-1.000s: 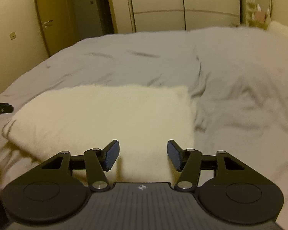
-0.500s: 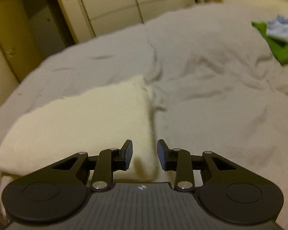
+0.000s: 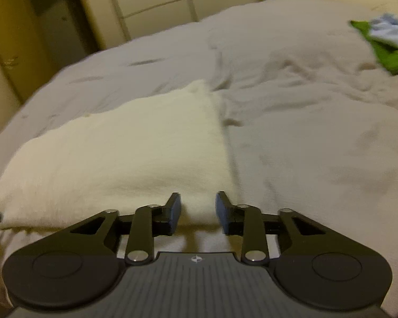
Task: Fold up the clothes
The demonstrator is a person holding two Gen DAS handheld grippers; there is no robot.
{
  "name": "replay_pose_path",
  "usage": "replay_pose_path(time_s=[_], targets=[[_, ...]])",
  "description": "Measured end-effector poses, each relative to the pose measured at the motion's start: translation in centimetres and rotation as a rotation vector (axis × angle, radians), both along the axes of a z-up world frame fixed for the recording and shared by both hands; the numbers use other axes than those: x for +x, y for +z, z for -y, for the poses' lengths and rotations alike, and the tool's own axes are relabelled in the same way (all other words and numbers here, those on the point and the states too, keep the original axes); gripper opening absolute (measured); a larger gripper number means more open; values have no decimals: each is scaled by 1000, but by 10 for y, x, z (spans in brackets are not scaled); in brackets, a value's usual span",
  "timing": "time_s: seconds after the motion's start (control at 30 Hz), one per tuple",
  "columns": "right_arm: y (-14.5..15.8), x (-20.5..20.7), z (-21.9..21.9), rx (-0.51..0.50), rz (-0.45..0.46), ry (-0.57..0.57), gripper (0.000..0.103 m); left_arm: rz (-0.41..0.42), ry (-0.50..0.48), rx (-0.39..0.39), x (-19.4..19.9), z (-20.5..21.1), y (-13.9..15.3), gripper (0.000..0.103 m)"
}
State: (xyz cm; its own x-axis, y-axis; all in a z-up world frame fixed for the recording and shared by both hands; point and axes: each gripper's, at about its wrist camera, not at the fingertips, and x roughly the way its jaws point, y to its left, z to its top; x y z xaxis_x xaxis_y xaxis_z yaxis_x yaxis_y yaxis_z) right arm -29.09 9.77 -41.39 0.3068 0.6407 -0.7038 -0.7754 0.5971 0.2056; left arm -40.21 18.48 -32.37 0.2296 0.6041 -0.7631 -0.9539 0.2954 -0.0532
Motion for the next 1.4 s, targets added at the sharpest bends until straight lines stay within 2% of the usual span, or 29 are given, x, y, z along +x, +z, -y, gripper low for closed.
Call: replay_pose_path(time_s=[0.07,0.1,0.17,0.23,0.33,0.37,0.4,0.47,0.5,0.57,0.6,0.73,0.87,1.07,1.17,1.4], targets=[[9,-10,9,20,6,20,48,-11,-18,-3,4,11,5,41],[12,-16,12,29,-2,40,55,-2,-42,-8,7,17,8,41],[13,-32,15,25,-10,80,61,17,-89,-19,6,37,16,52],[6,-44,13,-11,-16,110,66,-8,-115,-30,10,52,9,57],[-12,-61,13,-97,-40,115,73,-59,-141,-66,22,64,-7,60],[-19,-65,12,-130,-43,110,79,-70,-145,-74,24,68,-12,64],[-23,-70,12,-154,-37,113,91,-89,-145,-70,26,72,-16,66],[-30,-81,12,-195,-17,132,103,-125,-143,-64,29,80,-22,76],[-32,-86,11,-214,-6,136,103,-129,-143,-67,30,81,-22,78],[-33,-92,8,-239,17,126,103,-132,-139,-75,31,82,-23,93],[-33,-94,7,-247,22,113,103,-133,-134,-81,30,83,-24,96],[-36,-94,2,-262,6,57,103,-142,-130,-97,31,83,-33,102],[-40,-97,-6,-302,32,56,103,-150,-134,-91,30,90,-35,102],[-44,-104,-4,-298,77,53,103,-160,-142,-74,30,93,-30,102],[-39,-101,-6,-326,59,60,103,-157,-143,-49,26,99,-22,102],[4,-104,-3,-266,145,18,103,-103,-128,83,14,116,22,102]])
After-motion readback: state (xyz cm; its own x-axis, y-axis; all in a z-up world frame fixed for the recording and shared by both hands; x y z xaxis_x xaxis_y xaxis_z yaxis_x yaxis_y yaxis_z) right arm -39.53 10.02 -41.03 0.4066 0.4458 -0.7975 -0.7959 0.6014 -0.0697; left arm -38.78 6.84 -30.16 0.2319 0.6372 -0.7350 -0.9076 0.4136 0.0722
